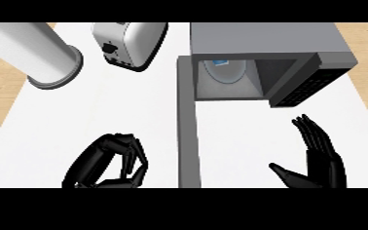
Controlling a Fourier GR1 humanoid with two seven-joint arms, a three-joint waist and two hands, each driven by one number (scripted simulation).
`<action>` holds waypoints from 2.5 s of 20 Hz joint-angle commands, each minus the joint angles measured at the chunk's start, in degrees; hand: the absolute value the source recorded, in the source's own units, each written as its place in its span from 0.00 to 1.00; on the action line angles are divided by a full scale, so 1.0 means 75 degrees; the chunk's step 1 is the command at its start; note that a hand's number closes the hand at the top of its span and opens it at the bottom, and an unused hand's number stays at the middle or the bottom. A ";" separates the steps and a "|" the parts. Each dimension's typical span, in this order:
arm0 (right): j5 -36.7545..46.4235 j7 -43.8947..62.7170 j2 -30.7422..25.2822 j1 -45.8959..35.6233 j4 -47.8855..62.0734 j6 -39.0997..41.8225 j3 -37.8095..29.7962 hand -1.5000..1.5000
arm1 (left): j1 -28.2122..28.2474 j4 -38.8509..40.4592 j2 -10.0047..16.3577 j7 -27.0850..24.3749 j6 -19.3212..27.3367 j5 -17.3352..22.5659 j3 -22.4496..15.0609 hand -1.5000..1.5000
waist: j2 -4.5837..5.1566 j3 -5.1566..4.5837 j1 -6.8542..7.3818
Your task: Pick up the milk, place it into the microwave and close the microwave
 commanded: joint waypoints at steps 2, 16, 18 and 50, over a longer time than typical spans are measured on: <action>-0.0390 0.0553 -0.0397 0.0744 -0.1332 0.0191 -0.0299 0.00 | -0.1110 0.1403 -0.0003 -0.0358 0.0968 -0.0679 -0.0859 1.00 | 0.0016 0.0001 0.0010; -0.0627 0.1054 -0.0835 0.1434 -0.3157 0.0542 -0.0598 0.00 | -0.4259 0.4769 -0.0001 0.0380 0.4024 0.0551 -0.4127 1.00 | 0.0043 0.0001 -0.0132; -0.1045 0.1306 -0.1120 0.1277 -0.3322 0.0973 -0.0644 0.00 | -0.4439 0.5377 -0.0001 0.0239 0.4647 0.0753 -0.4898 1.00 | 0.0084 -0.0007 -0.0395; -0.2526 0.3148 -0.2348 -0.0446 -0.4836 0.2108 -0.0242 0.00 | -0.8828 0.7195 0.0000 -0.0693 0.6595 0.5630 -0.5035 1.00 | 0.0611 -0.0003 -0.2584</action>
